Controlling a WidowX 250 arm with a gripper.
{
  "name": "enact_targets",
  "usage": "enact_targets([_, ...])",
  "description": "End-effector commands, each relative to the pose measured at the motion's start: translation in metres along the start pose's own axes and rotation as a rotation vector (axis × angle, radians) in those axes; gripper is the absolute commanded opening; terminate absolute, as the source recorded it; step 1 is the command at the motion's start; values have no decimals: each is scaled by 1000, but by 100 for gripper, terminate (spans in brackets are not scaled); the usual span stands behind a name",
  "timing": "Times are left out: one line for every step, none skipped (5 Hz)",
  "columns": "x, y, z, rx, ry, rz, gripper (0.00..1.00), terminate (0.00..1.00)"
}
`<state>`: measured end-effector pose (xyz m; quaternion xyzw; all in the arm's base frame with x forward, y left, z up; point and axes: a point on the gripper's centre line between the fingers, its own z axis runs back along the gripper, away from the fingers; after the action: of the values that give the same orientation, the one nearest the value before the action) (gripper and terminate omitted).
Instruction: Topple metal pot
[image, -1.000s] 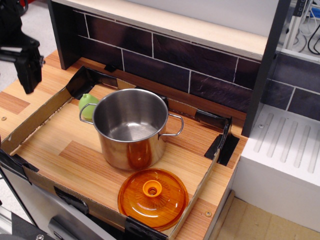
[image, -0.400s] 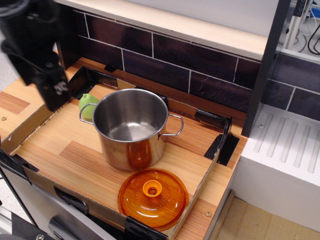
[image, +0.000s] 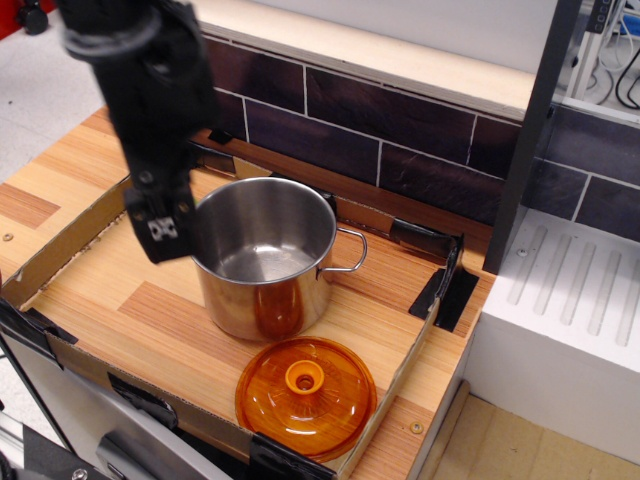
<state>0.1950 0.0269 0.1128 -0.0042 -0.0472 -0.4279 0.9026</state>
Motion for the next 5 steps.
enact_targets([7, -4, -28, -61, -24, -181, 100, 0])
enact_targets([7, -7, -38, -55, -13, -194, 100, 0])
enact_targets([6, -8, -46, -48, 6, -175, 100, 0])
enact_targets([7, -9, -51, -28, 17, -166, 100, 0])
enact_targets([7, -8, -57, -11, 20, -149, 0, 0])
